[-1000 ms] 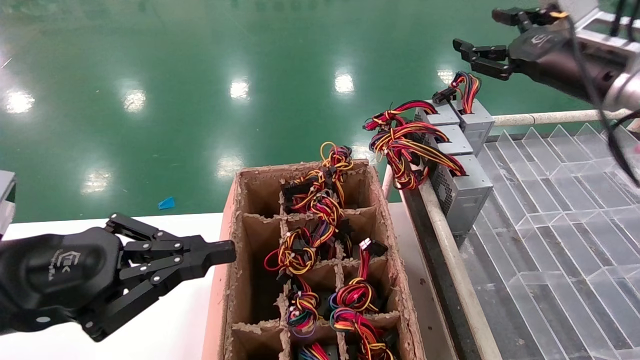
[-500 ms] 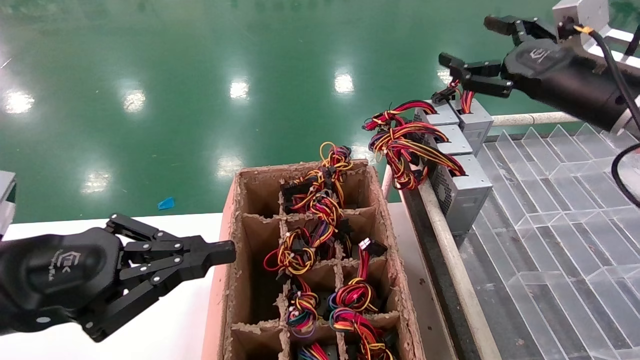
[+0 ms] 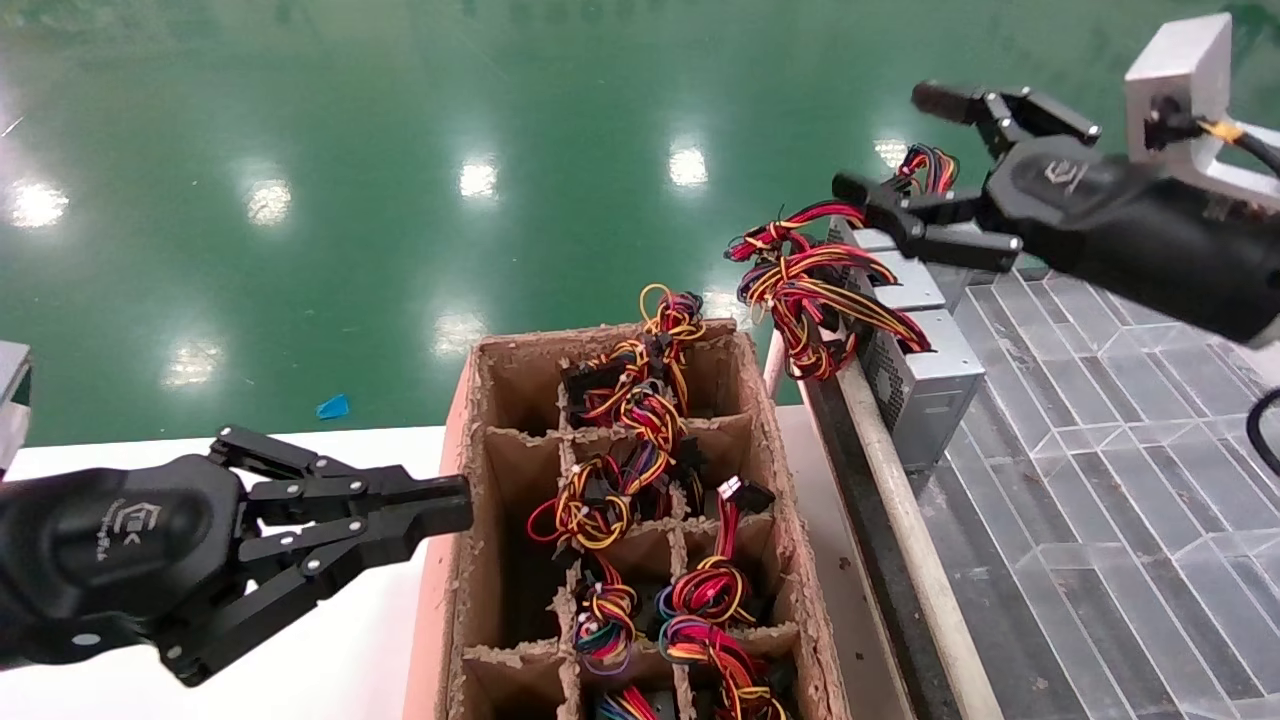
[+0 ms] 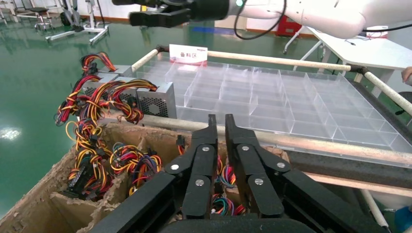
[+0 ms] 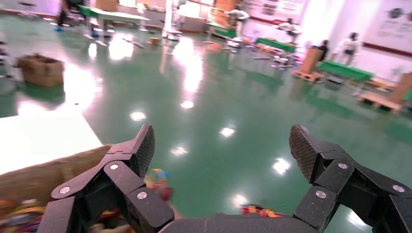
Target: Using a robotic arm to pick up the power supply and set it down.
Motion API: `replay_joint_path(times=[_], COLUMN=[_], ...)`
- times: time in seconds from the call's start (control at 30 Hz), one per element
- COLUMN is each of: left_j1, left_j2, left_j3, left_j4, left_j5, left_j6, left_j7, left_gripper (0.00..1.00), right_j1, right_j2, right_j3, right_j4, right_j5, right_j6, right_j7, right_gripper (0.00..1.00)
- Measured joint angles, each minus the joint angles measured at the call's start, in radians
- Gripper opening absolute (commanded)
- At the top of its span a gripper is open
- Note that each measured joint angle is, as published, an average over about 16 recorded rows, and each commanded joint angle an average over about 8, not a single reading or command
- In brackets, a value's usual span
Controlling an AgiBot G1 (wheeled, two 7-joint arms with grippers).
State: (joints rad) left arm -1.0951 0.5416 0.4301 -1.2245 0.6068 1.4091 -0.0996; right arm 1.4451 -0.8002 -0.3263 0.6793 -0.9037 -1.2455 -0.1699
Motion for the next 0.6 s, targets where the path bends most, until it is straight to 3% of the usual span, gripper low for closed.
replay_joint_path(times=[0.6], left_j1=[0.000], left_j2=[0.000], left_j3=[0.000], left_j4=[0.000], left_j5=[0.000], left_j6=[0.000], left_j7=[0.000], left_gripper=[1.00], right_j1=[-0.230], right_j2=[0.117], right_j3=[0.029], right_j4=[0.375], right_j5=[0.107], right_j6=[-0.155], right_j7=[0.222], right_gripper=[1.00])
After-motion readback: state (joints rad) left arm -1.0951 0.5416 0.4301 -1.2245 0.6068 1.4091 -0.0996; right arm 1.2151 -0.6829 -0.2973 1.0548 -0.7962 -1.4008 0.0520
